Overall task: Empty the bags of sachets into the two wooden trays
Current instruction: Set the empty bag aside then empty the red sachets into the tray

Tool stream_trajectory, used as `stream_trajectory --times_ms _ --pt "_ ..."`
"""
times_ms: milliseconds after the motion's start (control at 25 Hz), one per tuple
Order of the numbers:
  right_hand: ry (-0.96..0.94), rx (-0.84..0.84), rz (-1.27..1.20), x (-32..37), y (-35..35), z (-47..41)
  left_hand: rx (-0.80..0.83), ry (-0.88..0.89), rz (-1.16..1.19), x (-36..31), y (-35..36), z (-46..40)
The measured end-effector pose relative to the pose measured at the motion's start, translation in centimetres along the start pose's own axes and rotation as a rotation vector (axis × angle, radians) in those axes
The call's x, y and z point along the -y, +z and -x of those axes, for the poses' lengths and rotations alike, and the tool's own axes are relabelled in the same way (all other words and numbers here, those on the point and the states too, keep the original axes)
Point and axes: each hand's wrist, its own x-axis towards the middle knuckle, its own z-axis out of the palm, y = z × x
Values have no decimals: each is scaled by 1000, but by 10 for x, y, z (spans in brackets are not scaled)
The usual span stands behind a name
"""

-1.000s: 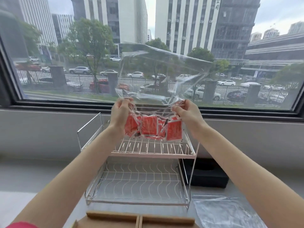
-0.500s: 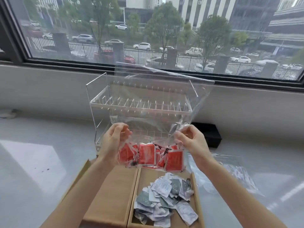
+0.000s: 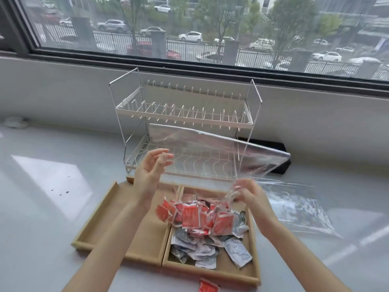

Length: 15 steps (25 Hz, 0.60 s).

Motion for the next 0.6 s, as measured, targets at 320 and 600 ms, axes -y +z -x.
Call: stream_trajectory --times_ms 320,600 --pt "-236 155 -324 128 -65 -35 83 123 -54 -22 6 -9" --pt "-260 585 773 181 19 -44 205 174 -97 -25 10 -4"
